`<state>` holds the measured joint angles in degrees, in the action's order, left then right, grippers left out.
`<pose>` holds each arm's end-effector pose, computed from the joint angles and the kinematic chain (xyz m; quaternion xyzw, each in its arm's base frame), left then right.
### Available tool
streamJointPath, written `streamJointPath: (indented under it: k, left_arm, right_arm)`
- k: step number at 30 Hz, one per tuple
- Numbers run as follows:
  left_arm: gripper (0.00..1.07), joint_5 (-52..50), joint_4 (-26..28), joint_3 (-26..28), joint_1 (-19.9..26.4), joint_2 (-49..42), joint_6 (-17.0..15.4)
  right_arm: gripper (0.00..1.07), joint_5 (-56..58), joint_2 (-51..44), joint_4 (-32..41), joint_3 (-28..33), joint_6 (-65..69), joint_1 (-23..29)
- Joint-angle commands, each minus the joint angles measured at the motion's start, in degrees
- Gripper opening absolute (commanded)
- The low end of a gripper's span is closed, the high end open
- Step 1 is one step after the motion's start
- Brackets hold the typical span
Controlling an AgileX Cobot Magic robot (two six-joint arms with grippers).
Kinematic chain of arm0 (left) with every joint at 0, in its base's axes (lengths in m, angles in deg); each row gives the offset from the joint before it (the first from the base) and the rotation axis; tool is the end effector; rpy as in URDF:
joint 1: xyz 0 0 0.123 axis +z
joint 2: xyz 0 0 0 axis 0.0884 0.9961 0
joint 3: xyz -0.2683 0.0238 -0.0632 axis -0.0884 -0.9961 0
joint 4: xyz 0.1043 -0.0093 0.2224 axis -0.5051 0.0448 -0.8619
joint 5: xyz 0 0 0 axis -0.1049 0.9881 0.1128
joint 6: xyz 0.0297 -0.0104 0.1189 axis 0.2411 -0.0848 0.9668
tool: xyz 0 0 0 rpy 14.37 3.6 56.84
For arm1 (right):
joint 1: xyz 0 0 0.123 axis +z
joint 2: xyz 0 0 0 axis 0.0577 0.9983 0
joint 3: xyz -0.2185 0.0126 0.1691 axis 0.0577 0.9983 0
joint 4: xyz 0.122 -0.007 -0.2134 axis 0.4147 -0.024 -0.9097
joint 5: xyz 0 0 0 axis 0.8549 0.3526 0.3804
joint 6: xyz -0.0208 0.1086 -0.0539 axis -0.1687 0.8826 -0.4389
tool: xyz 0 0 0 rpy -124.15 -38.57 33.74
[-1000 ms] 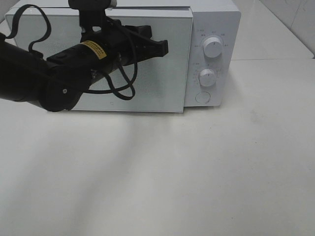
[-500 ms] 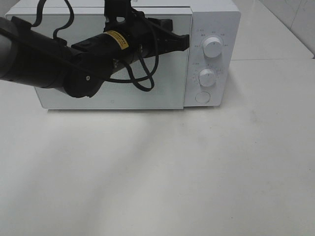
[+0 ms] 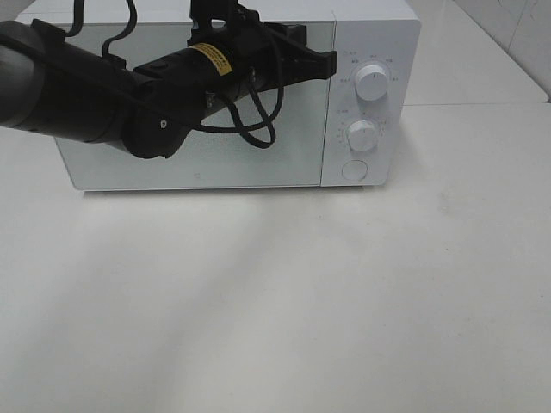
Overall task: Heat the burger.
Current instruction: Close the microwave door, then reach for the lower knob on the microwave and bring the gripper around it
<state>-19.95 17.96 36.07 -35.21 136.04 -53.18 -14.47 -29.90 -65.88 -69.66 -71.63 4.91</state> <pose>0.3653 -0.3012 0.2050 0.1878 0.7074 -0.2593 0.6301 0.0289 0.0017 0.2673 -0.0155 0.8361 0.0092 0.5483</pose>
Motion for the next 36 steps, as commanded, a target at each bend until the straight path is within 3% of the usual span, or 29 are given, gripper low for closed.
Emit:
streamJointPath:
  k: [1,10,31,34,35,36]
  left_arm:
    - [0.00,-0.80,5.10,1.26,2.41,0.29,0.06]
    - [0.00,1.78,4.70,1.26,1.20,-0.17,-0.11]
    - [0.00,34.03,2.52,1.26,-2.01,-9.40,-0.17]
    - [0.12,38.10,2.58,1.26,-3.09,-9.80,-0.23]
    - [0.31,41.42,2.98,1.26,-3.95,-10.14,-0.23]
    - [0.31,41.42,2.98,1.26,-3.95,-10.14,-0.23]
  right_arm:
    - [0.71,-0.57,-1.55,0.11,0.17,0.52,-0.40]
    - [0.71,-0.57,-1.55,0.11,0.17,0.52,-0.40]
    - [0.71,-0.57,-1.55,0.11,0.17,0.52,-0.40]
    - [0.71,-0.57,-1.55,0.11,0.17,0.52,-0.40]
    - [0.71,-0.57,-1.55,0.11,0.17,0.52,-0.40]
    - [0.71,-0.57,-1.55,0.11,0.17,0.52,-0.40]
